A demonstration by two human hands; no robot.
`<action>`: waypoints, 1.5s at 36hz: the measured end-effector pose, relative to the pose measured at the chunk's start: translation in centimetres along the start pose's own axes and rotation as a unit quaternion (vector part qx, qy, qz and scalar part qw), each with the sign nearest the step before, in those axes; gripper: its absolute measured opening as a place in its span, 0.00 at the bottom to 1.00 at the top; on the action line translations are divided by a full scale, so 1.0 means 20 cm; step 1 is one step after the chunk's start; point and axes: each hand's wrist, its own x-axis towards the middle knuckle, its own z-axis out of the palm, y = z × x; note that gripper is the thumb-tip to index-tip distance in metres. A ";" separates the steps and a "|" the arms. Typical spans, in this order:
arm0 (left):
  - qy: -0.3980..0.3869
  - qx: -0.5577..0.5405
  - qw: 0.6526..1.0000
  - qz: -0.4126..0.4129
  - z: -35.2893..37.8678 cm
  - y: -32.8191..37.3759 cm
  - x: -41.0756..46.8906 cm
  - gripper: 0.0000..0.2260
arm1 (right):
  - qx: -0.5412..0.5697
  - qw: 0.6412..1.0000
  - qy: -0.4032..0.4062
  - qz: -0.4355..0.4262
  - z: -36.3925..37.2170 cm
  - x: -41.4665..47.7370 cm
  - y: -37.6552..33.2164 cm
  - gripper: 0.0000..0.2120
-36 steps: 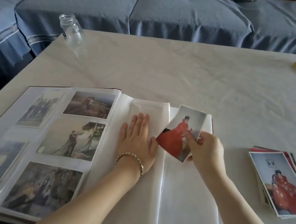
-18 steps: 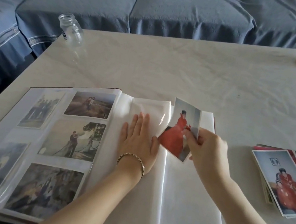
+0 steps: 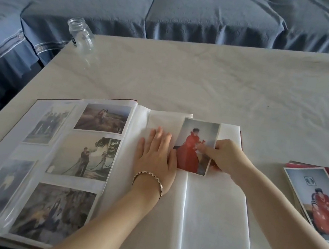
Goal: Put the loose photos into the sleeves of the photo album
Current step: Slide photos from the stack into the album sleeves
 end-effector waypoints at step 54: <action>-0.051 0.151 0.986 0.043 -0.19 -0.16 -0.11 0.45 | 0.007 0.983 0.156 -0.093 0.25 -0.12 -0.05 0.08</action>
